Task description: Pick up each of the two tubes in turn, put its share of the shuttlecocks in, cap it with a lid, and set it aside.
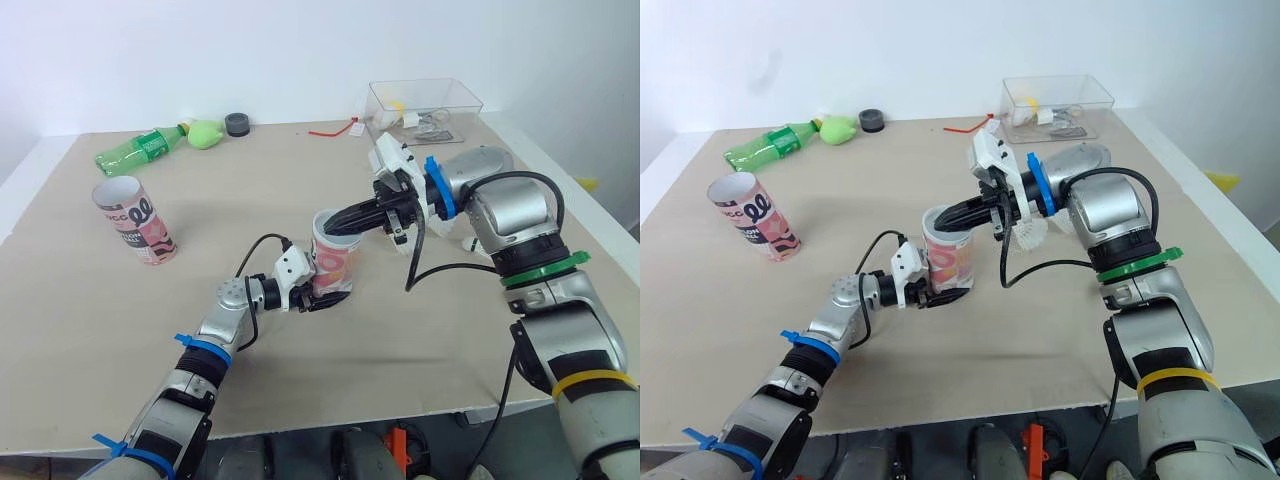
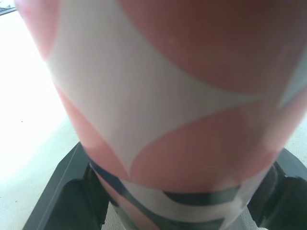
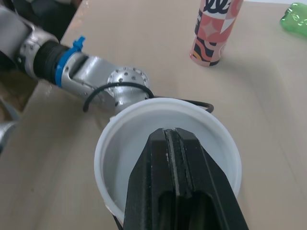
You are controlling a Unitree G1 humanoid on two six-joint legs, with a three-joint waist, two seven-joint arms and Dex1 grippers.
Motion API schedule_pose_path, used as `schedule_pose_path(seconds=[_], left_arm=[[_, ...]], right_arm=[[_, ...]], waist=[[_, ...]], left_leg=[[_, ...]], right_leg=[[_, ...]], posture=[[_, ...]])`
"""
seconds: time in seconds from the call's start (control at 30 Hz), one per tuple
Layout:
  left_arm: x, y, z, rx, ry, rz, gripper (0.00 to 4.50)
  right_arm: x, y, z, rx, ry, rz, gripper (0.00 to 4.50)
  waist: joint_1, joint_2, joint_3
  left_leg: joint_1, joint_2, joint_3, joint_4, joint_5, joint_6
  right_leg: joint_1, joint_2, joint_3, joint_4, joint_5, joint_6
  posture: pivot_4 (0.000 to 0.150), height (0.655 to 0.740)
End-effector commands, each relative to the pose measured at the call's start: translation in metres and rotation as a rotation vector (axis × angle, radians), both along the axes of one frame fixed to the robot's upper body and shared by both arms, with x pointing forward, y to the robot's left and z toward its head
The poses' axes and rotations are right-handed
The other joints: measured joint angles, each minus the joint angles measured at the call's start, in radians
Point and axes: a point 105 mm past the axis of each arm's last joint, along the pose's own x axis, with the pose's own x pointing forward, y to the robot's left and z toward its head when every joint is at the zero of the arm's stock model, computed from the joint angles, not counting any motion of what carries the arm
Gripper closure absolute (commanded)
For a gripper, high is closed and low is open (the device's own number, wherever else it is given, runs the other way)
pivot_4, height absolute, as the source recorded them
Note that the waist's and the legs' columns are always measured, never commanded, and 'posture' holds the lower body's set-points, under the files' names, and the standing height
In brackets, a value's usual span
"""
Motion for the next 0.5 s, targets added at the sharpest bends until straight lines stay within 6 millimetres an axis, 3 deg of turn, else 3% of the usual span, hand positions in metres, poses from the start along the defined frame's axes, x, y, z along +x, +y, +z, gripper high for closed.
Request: schedule_pose_path(seconds=[0.03,0.5], left_arm=[[-0.009,0.007,-0.038,0.078,0.125,0.013,1.47],[-0.007,0.004,-0.037,0.071,0.121,0.016,1.47]], right_arm=[[0.002,0.004,0.0,-0.057,-0.031,0.009,4.48],[0.005,0.017,-0.028,-0.253,-0.017,0.033,4.48]], waist=[[0.0,0.0,0.0],[-0.001,-0.003,-0.014]], left_leg=[[0.0,0.0,0.0,0.0,0.0,0.0],[0.003,0.002,0.0,0.0,0.0,0.0]], right_leg=[[0.0,0.0,0.0,0.0,0.0,0.0],[0.002,0.002,0.0,0.0,0.0,-0.002]], posture=[[0.15,0.74],[0.15,0.74]])
